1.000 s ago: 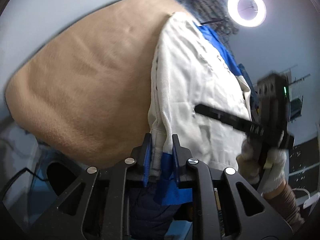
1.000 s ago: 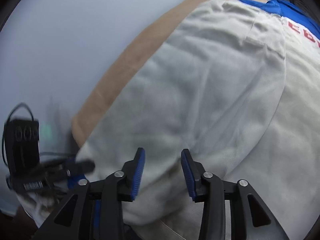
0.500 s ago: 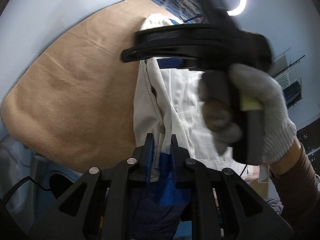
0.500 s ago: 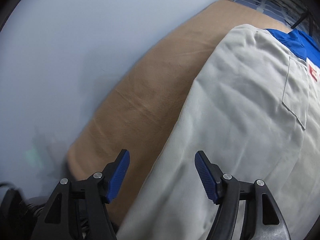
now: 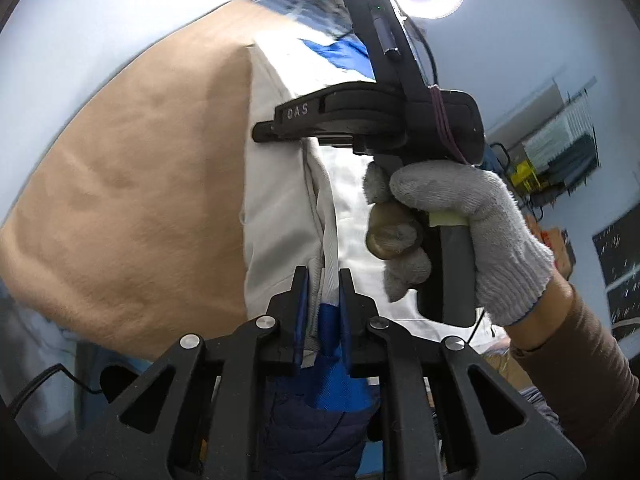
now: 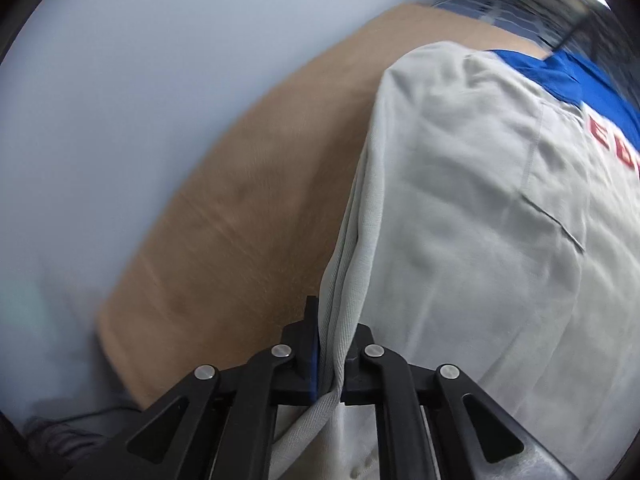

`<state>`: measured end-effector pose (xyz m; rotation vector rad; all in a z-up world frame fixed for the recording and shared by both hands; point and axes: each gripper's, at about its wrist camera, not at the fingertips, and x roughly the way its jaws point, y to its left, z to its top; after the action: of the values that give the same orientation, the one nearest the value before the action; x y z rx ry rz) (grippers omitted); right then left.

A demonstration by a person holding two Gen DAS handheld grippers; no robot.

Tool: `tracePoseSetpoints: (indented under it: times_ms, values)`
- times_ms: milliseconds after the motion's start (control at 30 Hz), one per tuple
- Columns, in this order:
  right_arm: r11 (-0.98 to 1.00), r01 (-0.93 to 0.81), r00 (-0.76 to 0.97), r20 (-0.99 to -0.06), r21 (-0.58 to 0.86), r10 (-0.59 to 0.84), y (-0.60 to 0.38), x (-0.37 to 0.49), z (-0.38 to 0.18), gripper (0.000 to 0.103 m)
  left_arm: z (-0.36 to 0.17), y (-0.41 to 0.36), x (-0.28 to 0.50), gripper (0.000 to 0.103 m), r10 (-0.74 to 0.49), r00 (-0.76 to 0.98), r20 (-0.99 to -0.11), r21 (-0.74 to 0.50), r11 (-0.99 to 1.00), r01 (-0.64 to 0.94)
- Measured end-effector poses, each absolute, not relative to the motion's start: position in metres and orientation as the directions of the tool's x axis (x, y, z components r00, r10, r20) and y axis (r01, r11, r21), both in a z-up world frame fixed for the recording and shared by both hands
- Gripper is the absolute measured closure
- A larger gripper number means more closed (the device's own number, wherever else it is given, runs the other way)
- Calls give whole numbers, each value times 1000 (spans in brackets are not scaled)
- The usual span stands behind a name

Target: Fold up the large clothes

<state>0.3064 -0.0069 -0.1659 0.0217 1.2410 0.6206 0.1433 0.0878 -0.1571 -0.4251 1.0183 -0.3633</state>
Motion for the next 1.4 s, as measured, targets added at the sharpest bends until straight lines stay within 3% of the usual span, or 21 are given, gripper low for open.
tracePoseSetpoints:
  times_ms: [200, 367, 567, 767, 933, 1033, 1267, 1400]
  values:
    - [782, -325, 270, -740, 532, 616, -103, 295, -150, 101, -141, 40, 140, 91, -477, 471, -741, -429, 878, 215]
    - [753, -215, 341, -675, 622, 654, -175, 275, -162, 101, -138, -1, 132, 91, -495, 440, -749, -388, 867, 313]
    - [750, -78, 365, -682, 657, 634, -229, 254, -198, 101, -146, -28, 121, 90, -576, 302, -760, -451, 801, 394]
    - [751, -28, 341, -700, 659, 627, -264, 255, -218, 101, -133, -17, 118, 90, -635, 310, -708, -501, 761, 413]
    - [799, -89, 314, -744, 595, 589, -257, 259, -208, 96, -126, 2, 131, 90, -554, 403, -728, -428, 827, 365]
    - [840, -119, 334, -776, 529, 535, -256, 253, -194, 85, -140, 6, 132, 90, -511, 424, -748, -395, 856, 334]
    - [842, -180, 381, -753, 508, 536, -265, 228, -157, 84, -202, -6, 134, 90, -456, 323, -829, -359, 878, 315]
    - [834, -231, 356, -754, 502, 552, -261, 216, -162, 84, -224, -17, 131, 90, -443, 314, -840, -344, 882, 322]
